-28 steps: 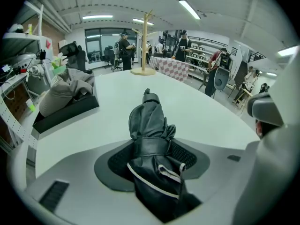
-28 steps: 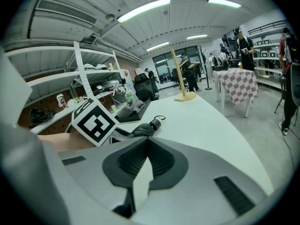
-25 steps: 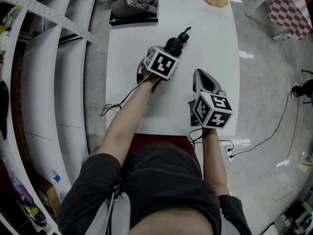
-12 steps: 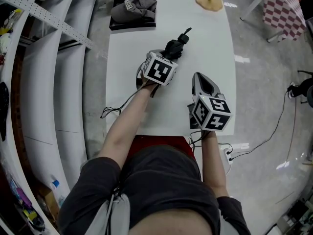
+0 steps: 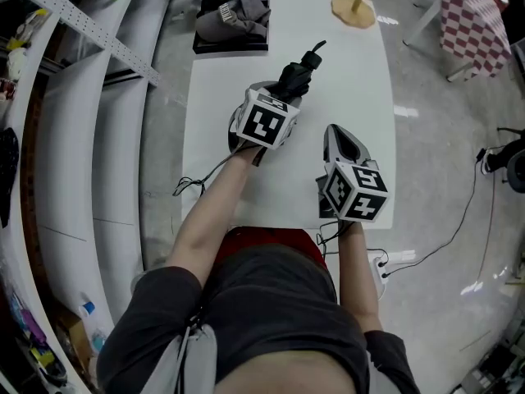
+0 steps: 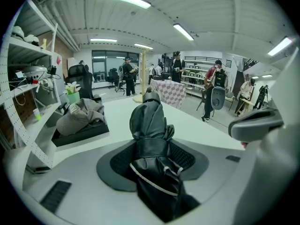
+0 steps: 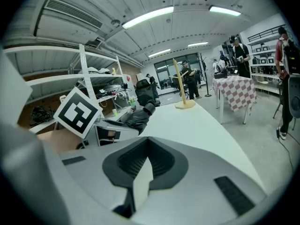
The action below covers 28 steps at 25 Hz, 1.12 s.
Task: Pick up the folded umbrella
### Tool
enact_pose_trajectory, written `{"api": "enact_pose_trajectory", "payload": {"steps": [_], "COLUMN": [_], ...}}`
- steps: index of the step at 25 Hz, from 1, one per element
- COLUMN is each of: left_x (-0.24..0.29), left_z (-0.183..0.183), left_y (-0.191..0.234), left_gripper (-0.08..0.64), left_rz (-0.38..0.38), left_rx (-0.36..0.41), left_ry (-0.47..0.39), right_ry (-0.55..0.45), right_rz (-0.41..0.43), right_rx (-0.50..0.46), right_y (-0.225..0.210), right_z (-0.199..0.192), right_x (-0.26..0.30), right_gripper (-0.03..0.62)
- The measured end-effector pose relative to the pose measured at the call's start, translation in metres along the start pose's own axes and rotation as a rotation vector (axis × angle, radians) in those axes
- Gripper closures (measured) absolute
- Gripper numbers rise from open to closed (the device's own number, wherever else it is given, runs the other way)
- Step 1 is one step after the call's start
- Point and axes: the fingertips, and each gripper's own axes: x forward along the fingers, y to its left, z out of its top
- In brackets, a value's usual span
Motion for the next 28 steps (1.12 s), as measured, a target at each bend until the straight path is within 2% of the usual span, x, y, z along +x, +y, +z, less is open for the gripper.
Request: {"api": "enact_pose_trajectory", "payload": {"steps": [8, 28], "left_x": [-0.034, -0.115], "left_z": [0.023, 0.053], "left_y": [0.01, 0.025], "left_gripper": [0.353, 0.353], "left_rz": [0.024, 0.02], "left_rx": [-0.045, -0.079], "left_ry": [-0.126, -0.308], "right_ry": [-0.029, -0.121], "right_rz": [0.012, 0.067], "right_rx": [-0.017, -0.078], "right_y": [0.012, 0.063], "right_z": [0.013, 0.05], "right_x": [-0.002, -0.012], "right_gripper": [0.574, 0.574]}}
